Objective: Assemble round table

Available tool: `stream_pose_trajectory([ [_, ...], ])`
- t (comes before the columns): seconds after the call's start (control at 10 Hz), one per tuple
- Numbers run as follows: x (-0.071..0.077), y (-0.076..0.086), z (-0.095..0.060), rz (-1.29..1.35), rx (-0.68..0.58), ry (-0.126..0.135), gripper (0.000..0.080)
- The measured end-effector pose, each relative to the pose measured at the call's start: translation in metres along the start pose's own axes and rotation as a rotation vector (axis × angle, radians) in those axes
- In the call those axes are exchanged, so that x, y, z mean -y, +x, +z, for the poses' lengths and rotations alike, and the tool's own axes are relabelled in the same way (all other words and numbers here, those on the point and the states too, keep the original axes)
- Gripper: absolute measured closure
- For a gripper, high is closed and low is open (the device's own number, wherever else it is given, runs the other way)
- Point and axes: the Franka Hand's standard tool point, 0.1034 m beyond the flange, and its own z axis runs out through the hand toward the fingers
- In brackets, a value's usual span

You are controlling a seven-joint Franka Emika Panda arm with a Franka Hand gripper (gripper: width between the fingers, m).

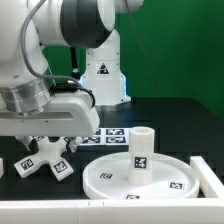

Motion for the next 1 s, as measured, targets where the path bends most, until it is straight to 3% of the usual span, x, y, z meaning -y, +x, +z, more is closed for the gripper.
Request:
stream_pose_trajectory([
  [0.2, -0.0064, 0.004, -0.0059, 0.007, -0.007, 0.003, 0.0151],
  [1.0, -0.0054, 0.0056, -0.004, 0.004, -0.011, 0.001, 0.0151],
])
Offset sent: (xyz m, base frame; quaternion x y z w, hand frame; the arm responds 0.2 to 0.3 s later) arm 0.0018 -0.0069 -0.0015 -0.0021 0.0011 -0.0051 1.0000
